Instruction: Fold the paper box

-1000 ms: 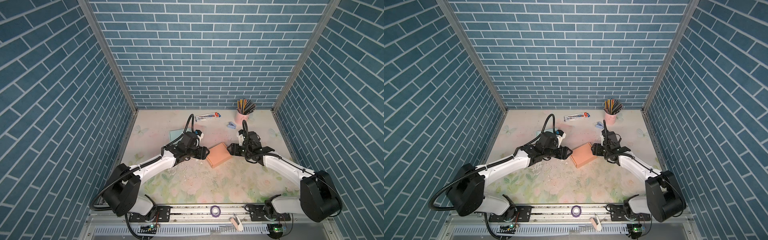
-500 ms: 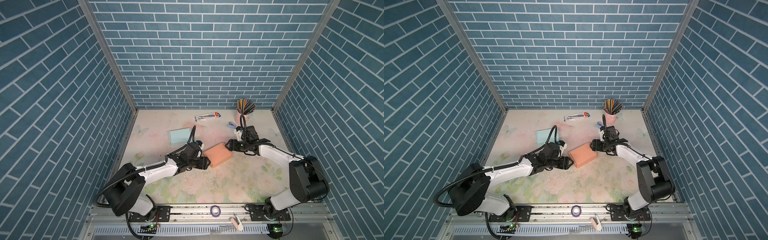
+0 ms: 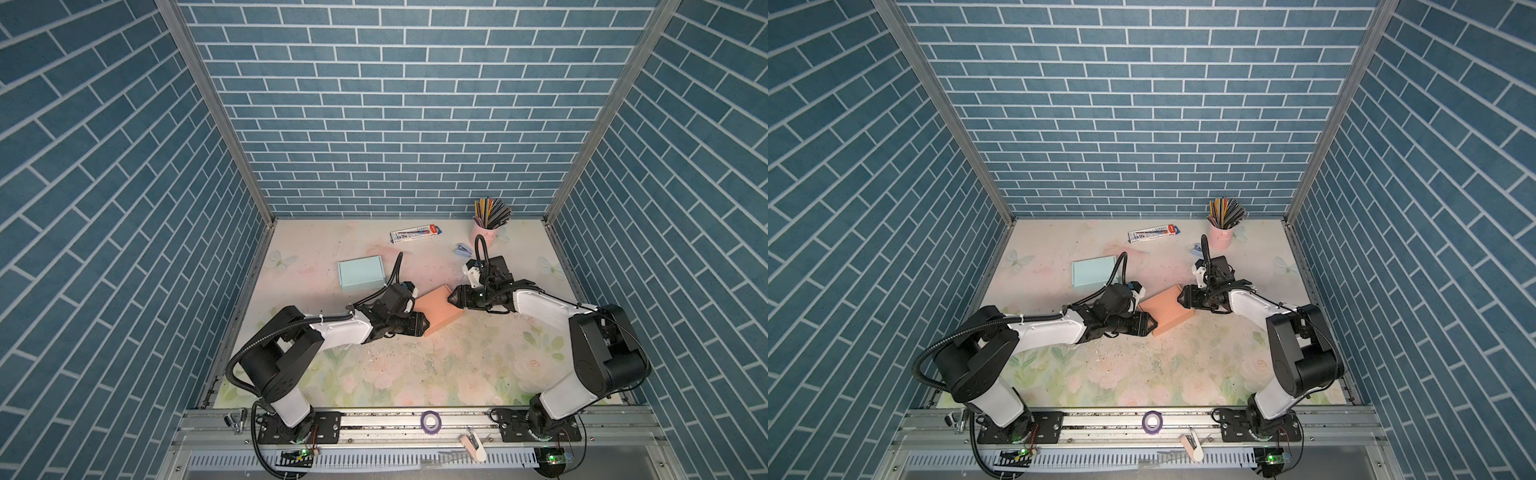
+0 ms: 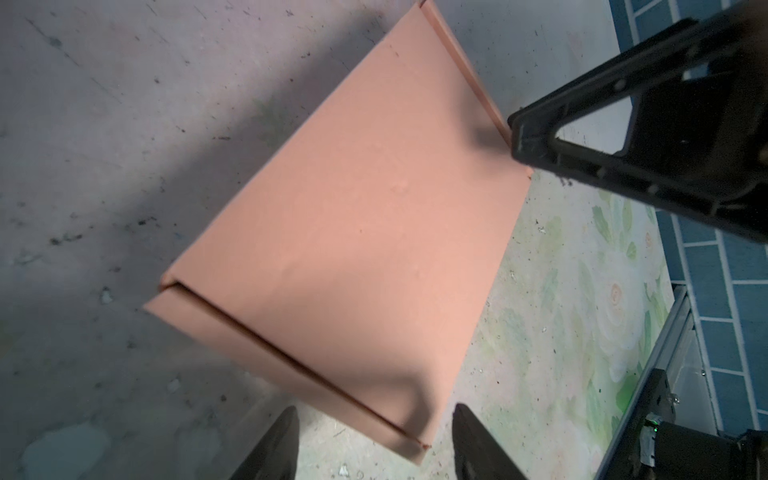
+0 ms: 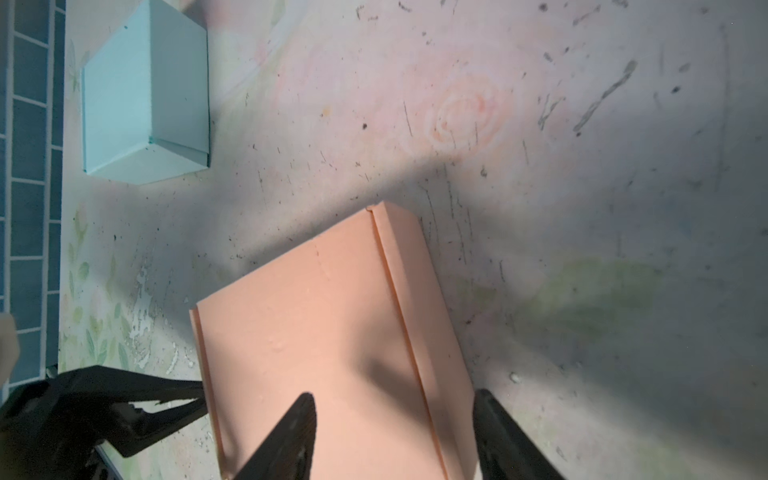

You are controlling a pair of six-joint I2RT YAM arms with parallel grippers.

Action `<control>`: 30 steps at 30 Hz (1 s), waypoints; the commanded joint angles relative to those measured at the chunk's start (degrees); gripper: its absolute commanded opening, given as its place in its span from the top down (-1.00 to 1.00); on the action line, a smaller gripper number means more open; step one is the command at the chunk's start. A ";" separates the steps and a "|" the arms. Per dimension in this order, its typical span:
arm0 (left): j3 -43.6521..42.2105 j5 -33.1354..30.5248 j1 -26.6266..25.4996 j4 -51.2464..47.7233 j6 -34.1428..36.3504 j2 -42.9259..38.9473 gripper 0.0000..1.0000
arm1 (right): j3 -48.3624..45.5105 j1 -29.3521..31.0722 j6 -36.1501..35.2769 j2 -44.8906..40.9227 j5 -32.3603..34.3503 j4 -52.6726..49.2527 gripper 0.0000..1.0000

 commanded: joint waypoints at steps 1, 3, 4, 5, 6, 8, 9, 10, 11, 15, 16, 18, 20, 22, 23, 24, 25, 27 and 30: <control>2.04 -0.35 -0.22 0.65 -0.18 0.78 -0.13 | -1.32 0.60 -0.41 -0.10 -1.50 0.97 -0.15; 3.01 -0.50 -0.21 0.03 0.16 1.25 -0.10 | -1.77 1.08 0.15 -0.32 -1.75 1.60 -0.13; 3.46 -0.55 -0.21 -0.35 0.33 1.48 -0.08 | -1.81 1.31 0.30 -0.27 -1.82 1.74 -0.11; 4.11 -0.66 -0.21 -0.81 0.65 1.82 -0.08 | -1.89 1.62 0.43 -0.32 -1.85 1.89 -0.10; 4.77 -0.83 -0.21 -1.25 0.95 2.08 -0.06 | -1.90 1.86 0.65 -0.47 -1.73 2.05 -0.08; 5.90 -1.07 -0.20 -1.95 1.37 2.54 -0.05 | -2.08 2.11 1.05 -0.63 -1.76 2.47 -0.06; 6.51 -1.21 -0.12 -2.33 1.68 2.84 -0.04 | -2.08 2.30 1.21 -0.67 -1.75 2.63 -0.06; 7.11 -1.40 -0.04 -2.68 1.82 3.06 -0.04 | -2.08 2.35 1.23 -0.90 -1.68 2.66 -0.05; 7.74 -1.70 0.05 -3.17 2.18 3.28 -0.03 | -1.99 2.41 1.27 -1.03 -1.52 2.71 -0.04; 10.51 -2.16 1.08 -4.53 3.26 4.62 -0.02 | -1.23 2.41 1.45 -1.04 -1.54 3.01 -0.02; 11.23 -2.13 1.47 -4.91 3.55 5.01 -0.02 | -0.91 2.40 1.49 -0.78 -1.65 3.24 -0.02; 13.21 -2.05 2.27 -5.84 4.41 5.97 -0.02 | 0.04 2.37 1.58 -0.03 -1.98 3.66 0.01; 15.23 -2.05 3.14 -6.63 5.24 7.06 -0.02 | 1.17 2.41 1.82 0.87 -2.20 4.35 0.01; 17.34 -1.83 4.10 -7.38 5.86 8.40 -0.02 | 2.66 2.41 2.11 1.93 -2.29 5.24 0.02; 18.40 -1.72 4.64 -7.68 6.21 9.24 -0.02 | 3.63 2.41 2.24 2.70 -2.22 5.51 0.03; 19.36 -1.78 5.19 -8.01 6.52 10.03 -0.01 | 4.77 2.41 2.28 3.46 -2.25 5.75 0.03; 20.36 -1.61 5.68 -8.39 6.63 10.73 -0.01 | 5.66 2.41 2.28 4.07 -2.36 5.84 0.04; 22.11 -1.20 6.69 -8.59 6.94 12.07 0.00 | 8.05 2.39 2.21 5.79 -2.46 6.00 0.05; 24.89 -1.34 7.85 -9.69 7.66 13.83 -0.01 | 11.57 2.41 1.68 8.35 -2.64 5.29 0.07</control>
